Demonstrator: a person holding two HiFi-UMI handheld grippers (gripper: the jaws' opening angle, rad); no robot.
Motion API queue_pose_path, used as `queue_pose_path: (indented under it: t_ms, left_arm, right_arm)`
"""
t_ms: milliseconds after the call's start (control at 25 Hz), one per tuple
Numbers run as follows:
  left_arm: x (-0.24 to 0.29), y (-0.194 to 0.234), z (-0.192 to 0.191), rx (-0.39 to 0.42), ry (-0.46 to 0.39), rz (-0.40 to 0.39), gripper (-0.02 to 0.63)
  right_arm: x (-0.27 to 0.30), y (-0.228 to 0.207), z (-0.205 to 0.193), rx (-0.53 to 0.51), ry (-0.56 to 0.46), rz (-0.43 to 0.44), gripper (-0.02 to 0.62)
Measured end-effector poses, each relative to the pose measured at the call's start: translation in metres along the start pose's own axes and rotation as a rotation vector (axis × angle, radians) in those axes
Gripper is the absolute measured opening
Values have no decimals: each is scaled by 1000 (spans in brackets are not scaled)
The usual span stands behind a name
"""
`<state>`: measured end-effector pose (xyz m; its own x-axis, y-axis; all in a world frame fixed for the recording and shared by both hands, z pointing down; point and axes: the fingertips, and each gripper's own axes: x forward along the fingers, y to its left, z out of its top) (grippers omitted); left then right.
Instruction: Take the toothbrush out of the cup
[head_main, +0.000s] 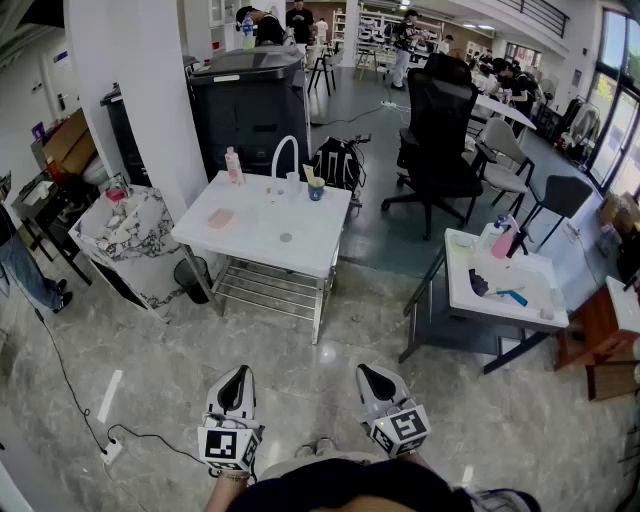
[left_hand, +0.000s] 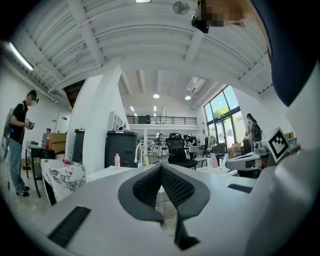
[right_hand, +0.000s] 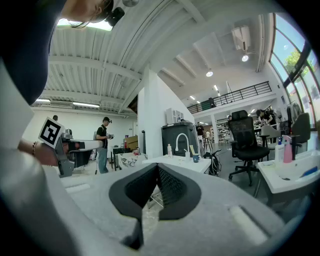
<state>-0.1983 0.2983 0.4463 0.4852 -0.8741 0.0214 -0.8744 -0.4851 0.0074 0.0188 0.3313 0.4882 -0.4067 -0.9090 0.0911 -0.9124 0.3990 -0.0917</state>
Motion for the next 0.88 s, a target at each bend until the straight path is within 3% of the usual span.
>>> queue_pose_path:
  t_ms: [880]
  left_arm:
    - [0, -13, -7, -25, 19, -1, 2]
  right_arm:
    - [-10, -11, -2, 12, 18, -27, 6]
